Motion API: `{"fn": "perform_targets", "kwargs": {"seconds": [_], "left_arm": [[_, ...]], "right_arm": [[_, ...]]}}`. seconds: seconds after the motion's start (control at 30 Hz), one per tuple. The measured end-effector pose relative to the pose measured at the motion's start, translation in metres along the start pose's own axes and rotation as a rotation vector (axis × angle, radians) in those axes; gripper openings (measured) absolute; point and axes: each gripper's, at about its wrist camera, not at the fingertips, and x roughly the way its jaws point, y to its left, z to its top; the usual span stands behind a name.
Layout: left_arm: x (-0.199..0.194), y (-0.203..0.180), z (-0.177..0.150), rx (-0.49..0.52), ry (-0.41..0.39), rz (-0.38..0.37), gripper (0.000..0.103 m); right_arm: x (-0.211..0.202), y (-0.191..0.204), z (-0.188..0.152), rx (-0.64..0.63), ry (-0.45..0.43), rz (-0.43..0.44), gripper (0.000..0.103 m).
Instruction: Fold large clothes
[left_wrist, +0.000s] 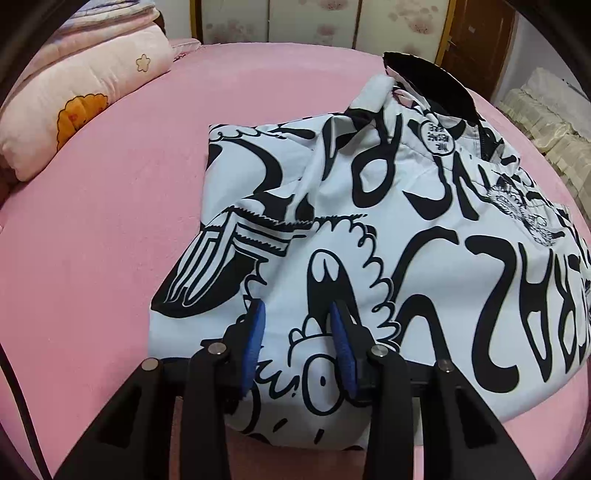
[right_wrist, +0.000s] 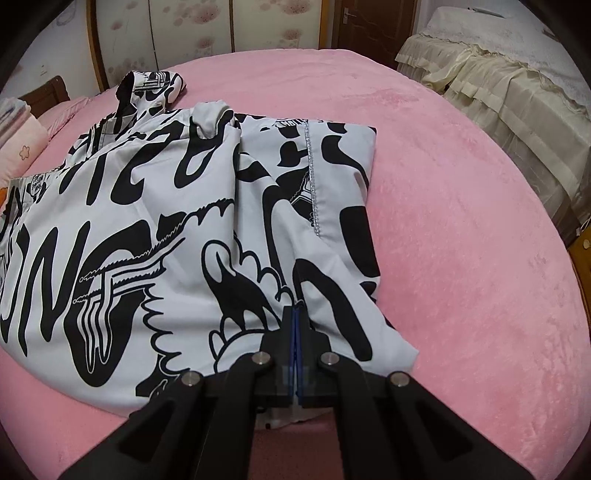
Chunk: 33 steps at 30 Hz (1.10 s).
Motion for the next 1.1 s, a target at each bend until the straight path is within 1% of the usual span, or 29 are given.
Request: {"fn": "perform_targets", "kwargs": {"seconds": [0.07,0.1,0.17,0.27,0.33,0.43,0.5,0.53,0.57,0.63,0.67,0.7,0.77,0.8,0.83,0.9,0.93,1.0,1.1], "left_arm": [[-0.004,-0.004,0.007,0.025,0.026,0.009,0.037],[-0.008,-0.007,0.01,0.035,0.039,0.005,0.038],[-0.018,-0.011,0.019,0.041,0.048,-0.024,0.039],[-0.038,-0.021,0.036,0.057,0.021,-0.073,0.04],[-0.046,-0.031,0.051,0.077,0.01,-0.094,0.043],[-0.05,-0.05,0.081,0.102,0.002,-0.117,0.044],[-0.05,-0.063,0.099,0.115,0.001,-0.127,0.044],[-0.048,-0.073,0.114,0.124,0.001,-0.142,0.044],[-0.046,-0.081,0.123,0.129,-0.001,-0.15,0.044],[-0.042,-0.099,0.146,0.141,-0.024,-0.169,0.045],[-0.037,-0.109,0.159,0.153,-0.035,-0.169,0.047],[-0.033,-0.116,0.168,0.161,-0.041,-0.166,0.048],[-0.016,-0.133,0.192,0.172,-0.04,-0.155,0.051],[-0.008,-0.137,0.2,0.168,-0.033,-0.152,0.051],[0.003,-0.142,0.211,0.159,-0.022,-0.15,0.051],[0.026,-0.146,0.229,0.14,-0.003,-0.135,0.051],[0.043,-0.149,0.24,0.14,0.014,-0.12,0.051],[0.066,-0.149,0.253,0.136,0.04,-0.115,0.051],[0.102,-0.148,0.27,0.093,0.085,-0.136,0.051]], "right_arm": [[-0.003,0.003,0.004,-0.025,0.023,-0.009,0.0],[-0.004,0.005,0.006,-0.031,0.038,-0.01,0.002],[-0.01,0.005,0.012,-0.025,0.07,0.001,0.002],[-0.022,0.004,0.022,0.005,0.101,0.031,0.003],[-0.034,0.006,0.03,0.012,0.096,0.049,0.003],[-0.054,0.017,0.053,-0.002,0.064,0.082,0.003],[-0.064,0.031,0.073,-0.023,0.046,0.115,0.003],[-0.067,0.038,0.085,-0.034,0.037,0.134,0.003],[-0.069,0.047,0.1,-0.044,0.028,0.153,0.004],[-0.069,0.062,0.129,-0.046,0.013,0.176,0.012],[-0.066,0.071,0.146,-0.043,0.004,0.196,0.023],[-0.061,0.081,0.164,-0.041,-0.01,0.216,0.037],[-0.049,0.095,0.198,-0.029,-0.04,0.231,0.05],[-0.044,0.1,0.209,-0.024,-0.047,0.238,0.051],[-0.032,0.108,0.227,-0.012,-0.05,0.254,0.051],[-0.007,0.12,0.253,0.012,-0.032,0.304,0.051],[0.001,0.123,0.261,0.023,-0.028,0.31,0.051],[0.03,0.133,0.283,0.046,-0.006,0.332,0.051],[0.072,0.148,0.307,0.042,0.044,0.324,0.051]]}}
